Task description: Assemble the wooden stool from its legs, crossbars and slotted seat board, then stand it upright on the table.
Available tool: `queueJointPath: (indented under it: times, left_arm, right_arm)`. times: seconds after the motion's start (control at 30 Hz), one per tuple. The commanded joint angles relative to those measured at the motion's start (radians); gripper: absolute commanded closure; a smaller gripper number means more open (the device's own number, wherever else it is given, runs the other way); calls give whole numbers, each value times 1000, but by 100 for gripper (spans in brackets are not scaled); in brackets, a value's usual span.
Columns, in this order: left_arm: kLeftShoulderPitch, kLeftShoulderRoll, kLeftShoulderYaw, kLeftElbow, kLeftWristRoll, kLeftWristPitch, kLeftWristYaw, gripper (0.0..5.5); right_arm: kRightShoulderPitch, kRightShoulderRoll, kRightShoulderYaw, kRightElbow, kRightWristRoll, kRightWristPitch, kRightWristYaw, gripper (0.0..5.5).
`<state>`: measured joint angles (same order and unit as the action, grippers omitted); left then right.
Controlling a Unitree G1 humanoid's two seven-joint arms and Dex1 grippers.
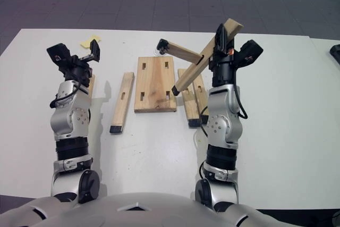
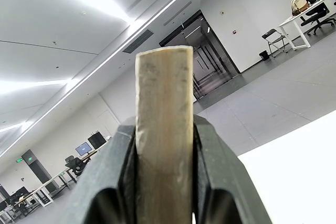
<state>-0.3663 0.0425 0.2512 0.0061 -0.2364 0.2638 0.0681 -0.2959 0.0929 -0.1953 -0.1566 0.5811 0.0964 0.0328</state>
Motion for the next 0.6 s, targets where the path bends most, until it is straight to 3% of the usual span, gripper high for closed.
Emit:
queueJointPath:
  times: [0.03, 0.6]
  left_arm:
    - [-27, -20, -45, 27, 25, -17, 4, 10]
    - [-54, -18, -88, 48, 32, -17, -15, 10]
  right_arm:
    - [11, 66, -6, 49, 41, -43, 24, 448]
    - [-12, 100, -36, 251, 99, -176, 50, 448]
